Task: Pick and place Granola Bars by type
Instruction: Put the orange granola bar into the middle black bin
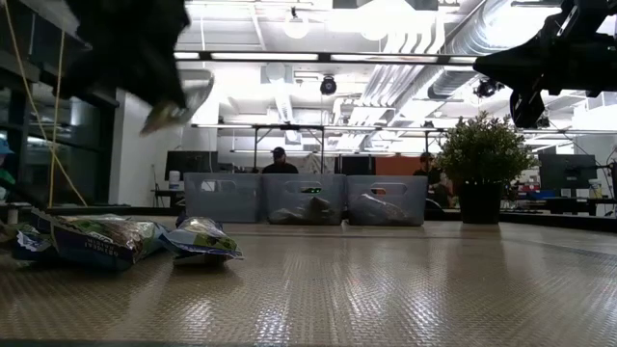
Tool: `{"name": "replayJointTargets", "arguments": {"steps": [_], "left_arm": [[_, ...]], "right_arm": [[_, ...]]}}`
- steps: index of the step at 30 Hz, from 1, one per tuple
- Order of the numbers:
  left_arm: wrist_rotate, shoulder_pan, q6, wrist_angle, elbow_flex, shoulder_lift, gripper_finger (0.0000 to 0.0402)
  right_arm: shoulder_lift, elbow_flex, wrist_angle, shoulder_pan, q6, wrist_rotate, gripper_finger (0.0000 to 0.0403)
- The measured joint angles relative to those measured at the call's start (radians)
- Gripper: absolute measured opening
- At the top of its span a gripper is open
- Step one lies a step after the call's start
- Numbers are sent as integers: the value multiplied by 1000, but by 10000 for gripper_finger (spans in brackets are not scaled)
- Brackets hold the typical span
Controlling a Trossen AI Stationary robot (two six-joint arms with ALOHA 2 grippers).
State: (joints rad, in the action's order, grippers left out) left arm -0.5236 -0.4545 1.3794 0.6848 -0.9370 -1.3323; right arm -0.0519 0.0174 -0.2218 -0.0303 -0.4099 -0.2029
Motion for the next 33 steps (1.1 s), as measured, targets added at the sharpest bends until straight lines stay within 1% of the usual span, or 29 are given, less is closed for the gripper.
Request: {"name": "replayJointTargets", "arguments": {"steps": [3, 6, 8, 10, 12, 14, 20, 22, 25, 28, 31, 33], "left_arm": [[-118, -21, -89, 0, -36, 23, 85], [-219, -36, -219, -3, -90, 28, 85], [-273, -45, -345, -18, -137, 33, 85], [-308, -43, -472, -51, -188, 34, 85], [-341, -43, -575, -46, -239, 33, 85], [-385, -43, -654, -58, -293, 33, 85], [-590, -43, -858, -56, -424, 33, 85], [-631, -43, -924, -58, -458, 33, 85], [-672, -42, -1014, -71, -495, 33, 85], [-690, -24, -1136, -152, -513, 33, 85], [-630, 11, -1244, -219, -534, 33, 85], [-585, 40, -1268, -239, -545, 33, 85]], "right_arm": [[0, 0, 2, 0, 0, 0, 0], [0, 0, 0, 0, 0, 0, 0], [0, 0, 1, 0, 0, 0, 0], [0, 0, 1, 0, 0, 0, 0], [0, 0, 1, 0, 0, 0, 0], [-1, 0, -1, 0, 0, 0, 0], [0, 0, 1, 0, 0, 0, 0], [0, 0, 0, 0, 0, 0, 0], [0, 0, 0, 0, 0, 0, 0], [0, 0, 0, 0, 0, 0, 0], [0, 0, 1, 0, 0, 0, 0], [0, 0, 0, 0, 0, 0, 0]]}}
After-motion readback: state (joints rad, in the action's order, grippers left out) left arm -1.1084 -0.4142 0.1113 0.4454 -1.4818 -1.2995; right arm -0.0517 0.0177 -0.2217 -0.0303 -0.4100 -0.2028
